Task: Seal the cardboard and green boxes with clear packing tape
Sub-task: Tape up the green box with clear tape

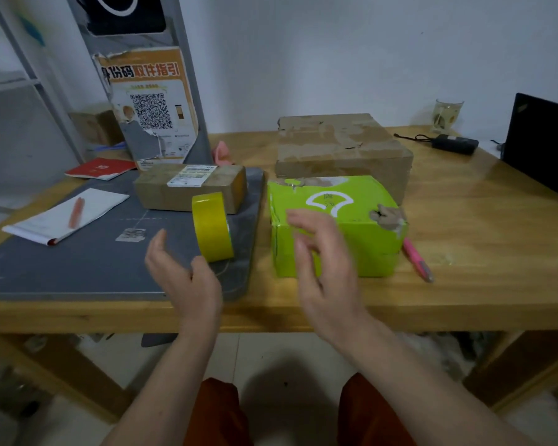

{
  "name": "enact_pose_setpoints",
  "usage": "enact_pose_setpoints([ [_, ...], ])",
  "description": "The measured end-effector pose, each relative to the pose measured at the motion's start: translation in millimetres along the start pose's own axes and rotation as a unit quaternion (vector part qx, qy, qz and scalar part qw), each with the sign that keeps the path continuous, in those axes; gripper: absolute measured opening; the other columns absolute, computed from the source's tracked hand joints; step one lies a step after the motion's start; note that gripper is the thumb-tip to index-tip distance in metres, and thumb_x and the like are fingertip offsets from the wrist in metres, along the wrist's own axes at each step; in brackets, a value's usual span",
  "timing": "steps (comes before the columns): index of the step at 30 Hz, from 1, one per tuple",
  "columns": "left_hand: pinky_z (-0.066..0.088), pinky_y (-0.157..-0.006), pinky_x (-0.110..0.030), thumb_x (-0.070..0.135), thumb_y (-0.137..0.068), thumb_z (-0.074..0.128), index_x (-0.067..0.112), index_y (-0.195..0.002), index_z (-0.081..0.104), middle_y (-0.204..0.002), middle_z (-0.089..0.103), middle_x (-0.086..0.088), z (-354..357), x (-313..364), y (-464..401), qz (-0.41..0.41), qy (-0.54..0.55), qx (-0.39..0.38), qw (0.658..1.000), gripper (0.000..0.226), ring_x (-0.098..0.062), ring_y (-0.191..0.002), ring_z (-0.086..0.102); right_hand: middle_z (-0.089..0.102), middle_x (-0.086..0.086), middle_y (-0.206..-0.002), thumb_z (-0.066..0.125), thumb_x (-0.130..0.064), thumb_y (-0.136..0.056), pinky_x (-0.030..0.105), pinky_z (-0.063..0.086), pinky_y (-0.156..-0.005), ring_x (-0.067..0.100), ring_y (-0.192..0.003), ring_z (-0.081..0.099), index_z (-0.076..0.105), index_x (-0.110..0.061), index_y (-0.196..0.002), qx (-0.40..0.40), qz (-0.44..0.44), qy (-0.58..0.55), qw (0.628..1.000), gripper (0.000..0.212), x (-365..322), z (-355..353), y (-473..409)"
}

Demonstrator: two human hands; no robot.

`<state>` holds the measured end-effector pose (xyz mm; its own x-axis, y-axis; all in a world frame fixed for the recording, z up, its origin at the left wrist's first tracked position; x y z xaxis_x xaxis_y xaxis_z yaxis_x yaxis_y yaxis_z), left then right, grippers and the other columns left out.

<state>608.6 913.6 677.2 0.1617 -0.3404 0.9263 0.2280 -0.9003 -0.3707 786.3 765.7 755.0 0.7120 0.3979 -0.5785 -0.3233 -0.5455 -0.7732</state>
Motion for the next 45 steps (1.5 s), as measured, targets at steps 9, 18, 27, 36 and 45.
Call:
enact_pose_setpoints([
  [9,0.036,-0.111,-0.051,0.043,-0.057,0.075,0.026,-0.154,0.016,-0.152,0.04,-0.004,42.1,-48.8,-32.1,-0.095,-0.198,-0.333,0.917,0.115,-0.027,-0.139,0.037,0.042,0.0,-0.145,0.058,-0.015,-0.094,0.023,0.033,-0.108,0.015,-0.134,0.04,0.033,-0.015,-0.145,-0.22,0.228,0.024,0.948,0.057,47.4,120.6,23.1],
  [18,0.051,-0.083,-0.043,0.033,-0.077,0.079,0.023,-0.109,0.063,-0.107,0.067,-0.005,53.1,-44.8,-46.3,0.009,-0.276,-0.339,0.899,0.037,-0.029,-0.102,0.06,0.069,0.01,-0.107,0.072,-0.01,-0.085,0.041,0.053,-0.093,0.021,-0.1,0.066,0.058,-0.011,-0.109,-0.151,0.362,-0.181,0.902,0.027,67.9,152.2,-13.9],
  [27,0.053,-0.082,-0.031,0.034,-0.062,0.087,0.034,-0.137,0.046,-0.109,0.067,0.017,45.3,-36.2,-44.0,0.0,-0.082,-0.358,0.93,0.086,-0.006,-0.1,0.064,0.067,0.007,-0.109,0.069,-0.006,-0.086,0.033,0.052,-0.094,0.016,-0.104,0.064,0.056,-0.018,-0.106,-0.177,0.328,-0.275,0.886,0.026,60.5,157.8,-4.2],
  [36,0.053,-0.077,-0.014,0.003,-0.064,0.087,0.017,-0.146,0.038,-0.104,0.068,0.026,46.9,-13.7,-33.8,0.041,0.012,-0.355,0.934,0.096,0.004,-0.097,0.064,0.068,0.011,-0.105,0.07,-0.004,-0.085,0.042,0.053,-0.093,0.02,-0.101,0.065,0.057,-0.021,-0.098,-0.18,0.283,-0.268,0.903,0.025,51.5,141.6,-5.1],
  [45,0.057,-0.073,-0.022,-0.006,-0.07,0.078,0.001,-0.136,0.049,-0.095,0.072,-0.001,45.6,68.2,-51.2,0.002,0.165,-0.314,0.935,0.072,-0.012,-0.092,0.068,0.066,0.0,-0.098,0.061,0.007,-0.087,0.022,0.054,-0.083,0.004,-0.088,0.064,0.054,-0.015,-0.105,-0.128,0.17,-0.39,0.896,0.029,-29.6,69.1,-64.1],
])
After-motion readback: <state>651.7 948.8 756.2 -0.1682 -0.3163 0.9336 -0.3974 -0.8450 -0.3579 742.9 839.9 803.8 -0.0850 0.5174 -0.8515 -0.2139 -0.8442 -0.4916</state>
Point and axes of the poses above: each hand's wrist, its own y-axis away from the middle knuckle, its own z-axis out of the palm, x = y × z, the point moved 10 cm from there along -y, towards the middle knuckle
